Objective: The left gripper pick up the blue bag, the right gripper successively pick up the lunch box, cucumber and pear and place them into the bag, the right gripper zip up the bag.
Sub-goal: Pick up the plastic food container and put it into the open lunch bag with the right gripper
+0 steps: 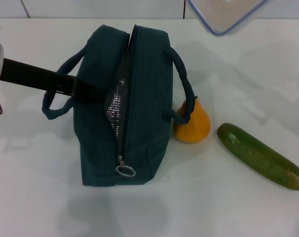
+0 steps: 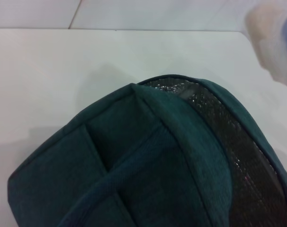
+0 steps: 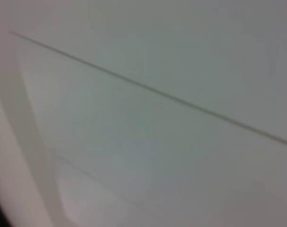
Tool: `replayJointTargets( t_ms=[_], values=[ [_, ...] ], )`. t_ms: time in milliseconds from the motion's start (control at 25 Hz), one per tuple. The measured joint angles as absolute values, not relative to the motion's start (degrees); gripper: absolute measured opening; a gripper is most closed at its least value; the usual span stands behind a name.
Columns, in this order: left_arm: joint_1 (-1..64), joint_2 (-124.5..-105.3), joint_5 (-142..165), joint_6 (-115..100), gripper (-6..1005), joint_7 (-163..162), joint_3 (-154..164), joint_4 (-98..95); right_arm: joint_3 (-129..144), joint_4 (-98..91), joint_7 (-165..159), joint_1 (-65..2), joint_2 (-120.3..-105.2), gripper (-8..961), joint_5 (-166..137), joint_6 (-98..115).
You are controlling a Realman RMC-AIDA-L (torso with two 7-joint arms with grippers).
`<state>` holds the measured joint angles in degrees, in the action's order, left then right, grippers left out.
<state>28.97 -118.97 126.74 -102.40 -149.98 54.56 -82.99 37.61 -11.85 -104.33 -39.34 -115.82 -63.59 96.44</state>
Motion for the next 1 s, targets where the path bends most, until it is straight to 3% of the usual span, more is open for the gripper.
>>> replayJointTargets(
  t_ms=[1000],
  values=[
    [29.8,-119.35,126.3,-100.3,36,-147.5,54.8,-79.7,40.9,-0.9,-102.3,-57.1,-116.19,93,-63.4,90.0]
  ],
)
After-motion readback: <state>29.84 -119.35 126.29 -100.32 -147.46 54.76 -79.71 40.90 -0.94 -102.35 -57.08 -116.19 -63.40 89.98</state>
